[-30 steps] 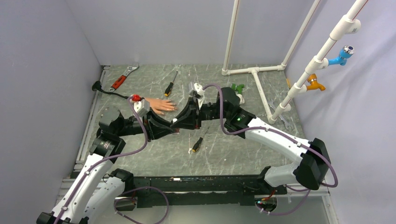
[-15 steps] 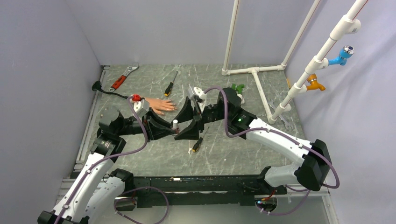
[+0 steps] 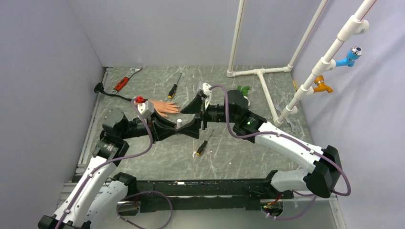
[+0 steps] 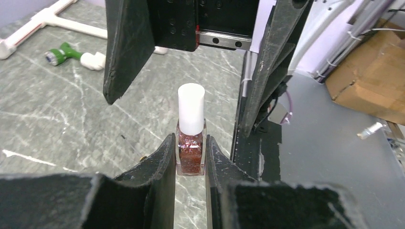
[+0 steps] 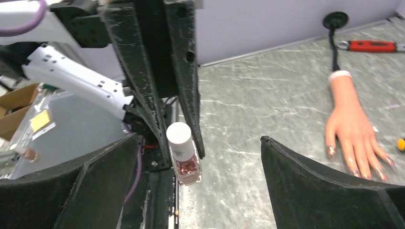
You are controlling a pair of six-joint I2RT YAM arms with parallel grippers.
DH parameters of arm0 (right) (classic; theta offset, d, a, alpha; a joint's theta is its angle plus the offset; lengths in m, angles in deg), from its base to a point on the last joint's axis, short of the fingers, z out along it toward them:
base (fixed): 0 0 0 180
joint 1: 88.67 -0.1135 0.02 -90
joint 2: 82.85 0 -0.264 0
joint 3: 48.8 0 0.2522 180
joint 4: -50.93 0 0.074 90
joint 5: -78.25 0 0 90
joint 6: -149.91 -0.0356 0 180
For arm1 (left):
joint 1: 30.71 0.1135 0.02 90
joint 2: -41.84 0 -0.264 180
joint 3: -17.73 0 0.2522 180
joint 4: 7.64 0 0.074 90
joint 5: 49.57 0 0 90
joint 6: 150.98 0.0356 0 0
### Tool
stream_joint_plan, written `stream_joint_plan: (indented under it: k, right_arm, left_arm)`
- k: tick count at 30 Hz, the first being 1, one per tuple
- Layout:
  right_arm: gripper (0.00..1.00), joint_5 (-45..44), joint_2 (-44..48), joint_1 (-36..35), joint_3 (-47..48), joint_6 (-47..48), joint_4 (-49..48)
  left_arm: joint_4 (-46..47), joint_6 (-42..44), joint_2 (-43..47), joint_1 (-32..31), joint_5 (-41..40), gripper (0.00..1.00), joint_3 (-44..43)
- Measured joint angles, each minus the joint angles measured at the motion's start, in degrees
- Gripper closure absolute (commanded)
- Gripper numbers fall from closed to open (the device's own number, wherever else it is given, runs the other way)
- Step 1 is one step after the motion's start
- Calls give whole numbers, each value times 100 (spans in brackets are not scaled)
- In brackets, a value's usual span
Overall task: Paint the nails
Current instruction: Unscrew the nail polish bottle.
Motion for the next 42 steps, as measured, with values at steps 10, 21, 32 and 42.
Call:
stream_joint_plan:
  k: [10,21,32,42]
  right_arm:
    - [0,-1335,42,2,2,-98,192]
    - [0,-2107,46,2,66,-227,385]
    - [4,-2728,44,87,225,-485,640]
    - [22,-2931,-101,-271,643,-498,1071]
  left_arm:
    - [-610,378,203,0,-1167,100,-28]
    - [-997,581,197,0,-1952,100,-52]
    - [-1209,682,195,2,-2535,100,-63]
    - [-1263,682,181,11,-2752,100,-116]
